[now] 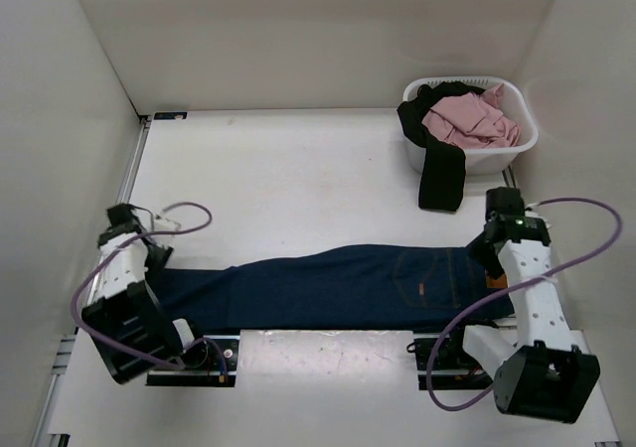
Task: Fold and stack the trousers
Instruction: Fold the trousers
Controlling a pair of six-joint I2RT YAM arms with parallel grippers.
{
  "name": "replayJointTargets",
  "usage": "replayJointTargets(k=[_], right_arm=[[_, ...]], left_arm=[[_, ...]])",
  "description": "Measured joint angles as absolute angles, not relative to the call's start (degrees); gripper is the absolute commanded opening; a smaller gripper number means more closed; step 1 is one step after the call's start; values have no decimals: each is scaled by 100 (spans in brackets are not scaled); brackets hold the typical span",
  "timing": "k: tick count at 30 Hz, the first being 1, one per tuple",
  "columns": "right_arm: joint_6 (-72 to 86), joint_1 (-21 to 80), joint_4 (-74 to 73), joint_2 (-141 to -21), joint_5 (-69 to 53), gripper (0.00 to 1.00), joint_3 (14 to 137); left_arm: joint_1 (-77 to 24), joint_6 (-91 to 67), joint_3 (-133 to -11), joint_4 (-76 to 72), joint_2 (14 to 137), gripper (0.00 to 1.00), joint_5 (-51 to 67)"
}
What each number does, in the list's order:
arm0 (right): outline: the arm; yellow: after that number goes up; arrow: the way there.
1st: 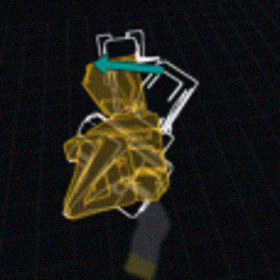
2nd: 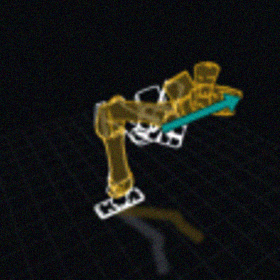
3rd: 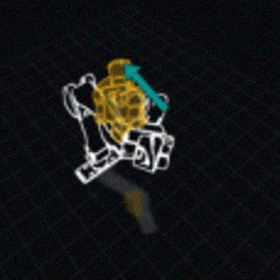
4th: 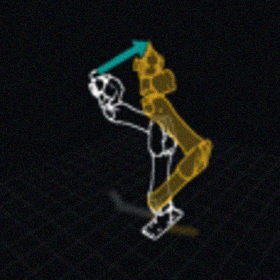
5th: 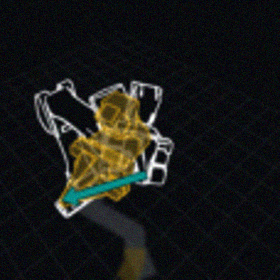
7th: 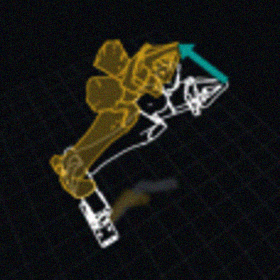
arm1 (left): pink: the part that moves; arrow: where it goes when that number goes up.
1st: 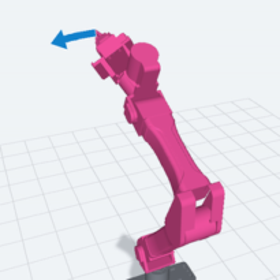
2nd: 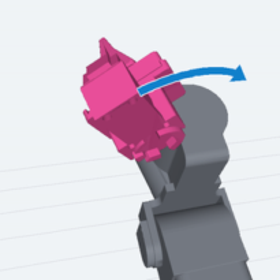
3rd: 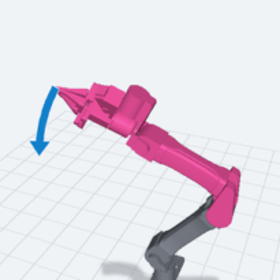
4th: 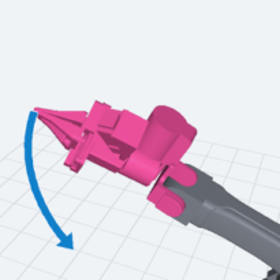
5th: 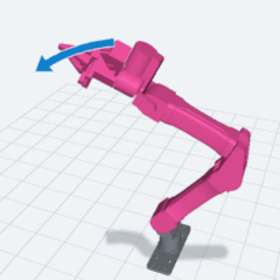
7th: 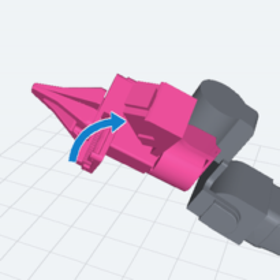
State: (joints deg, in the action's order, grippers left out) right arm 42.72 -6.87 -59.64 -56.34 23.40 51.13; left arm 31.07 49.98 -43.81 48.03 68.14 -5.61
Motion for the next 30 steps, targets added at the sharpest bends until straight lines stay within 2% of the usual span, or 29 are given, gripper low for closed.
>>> replayJointTargets(k=[1, 4, 7, 12, 15, 20, 23, 24, 27, 28, 30], right_arm=[[4344, -528, -5927, -5721, 2246, 51, 4888], [4543, -395, -5636, -5937, 2014, 43, 4136], [4700, -395, -5402, -6458, 1868, 36, 3662], [4755, -449, -4995, -7896, 1879, 26, 3929], [4694, -644, -5137, -8530, 1894, 25, 4346], [4462, -864, -5312, -9341, 1946, 25, 5087], [4287, -923, -5006, -9710, 1977, 30, 5680], [4259, -937, -4777, -9727, 1955, 33, 5778], [4115, -941, -4167, -9559, 1756, 45, 5833], [4051, -941, -4106, -9461, 1695, 53, 5833], [3918, -939, -4095, -9161, 1588, 56, 5843]], left_arm=[[2842, 4919, -4064, 4707, 6978, 57, -622], [2491, 4731, -3485, 4556, 7537, 54, -954], [2375, 4442, -3675, 4466, 7856, 53, -1197], [1957, 4069, -4239, 4305, 8635, 53, -1632], [1743, 3830, -4829, 4252, 9198, 53, -1721], [1651, 3422, -6158, 3824, 10101, 68, -1649], [1640, 3238, -6768, 3861, 10230, 71, -1490], [1667, 3181, -6923, 3913, 10202, 74, -1422], [1815, 3081, -7210, 4060, 9992, 75, -1199], [1922, 3068, -7247, 4099, 9896, 75, -1127], [2182, 3065, -7260, 4202, 9751, 75, -1103]])
